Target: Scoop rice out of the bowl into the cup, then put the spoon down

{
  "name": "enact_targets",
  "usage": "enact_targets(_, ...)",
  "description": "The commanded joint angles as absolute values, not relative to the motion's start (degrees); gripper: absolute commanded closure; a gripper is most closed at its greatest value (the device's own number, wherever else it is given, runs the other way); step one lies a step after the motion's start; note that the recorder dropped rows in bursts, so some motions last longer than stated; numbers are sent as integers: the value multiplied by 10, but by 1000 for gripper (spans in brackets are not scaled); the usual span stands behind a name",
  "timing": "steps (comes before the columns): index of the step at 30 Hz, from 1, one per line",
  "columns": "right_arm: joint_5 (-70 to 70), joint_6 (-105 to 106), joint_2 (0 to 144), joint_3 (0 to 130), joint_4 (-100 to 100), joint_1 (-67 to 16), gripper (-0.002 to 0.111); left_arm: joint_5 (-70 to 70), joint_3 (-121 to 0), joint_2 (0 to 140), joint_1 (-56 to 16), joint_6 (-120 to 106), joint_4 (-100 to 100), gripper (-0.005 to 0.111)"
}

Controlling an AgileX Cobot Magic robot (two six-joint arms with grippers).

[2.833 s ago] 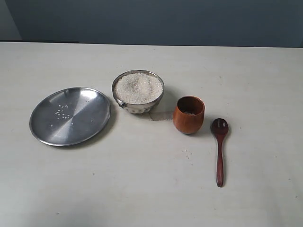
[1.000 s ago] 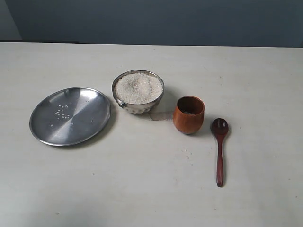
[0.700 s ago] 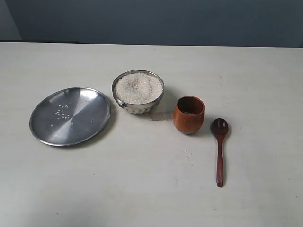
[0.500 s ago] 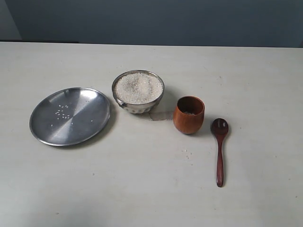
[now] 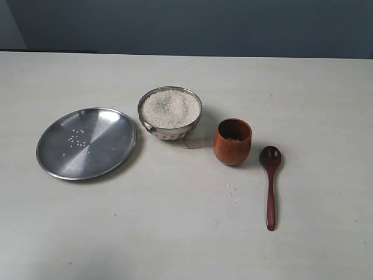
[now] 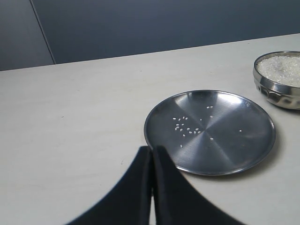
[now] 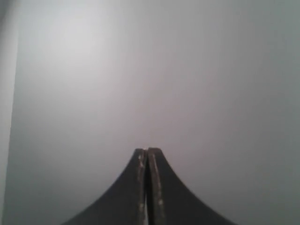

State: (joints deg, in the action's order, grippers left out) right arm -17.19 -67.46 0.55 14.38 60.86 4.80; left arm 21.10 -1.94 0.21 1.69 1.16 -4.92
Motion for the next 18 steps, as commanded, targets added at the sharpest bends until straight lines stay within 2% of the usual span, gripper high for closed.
enact_targets(1,-121,-726,34,170,745,21,108,210,-18,0,18,12,-52,106)
enact_targets(9,-81,-826,58,170,749,9,108,210,-18,0,18,12,-52,106)
enact_targets(14,-146,-842,56,170,726,9,108,210,-18,0,18,12,-52,106)
enact_targets(18,-248,-885,56,170,665,9,108,210,-18,0,18,12,-52,106)
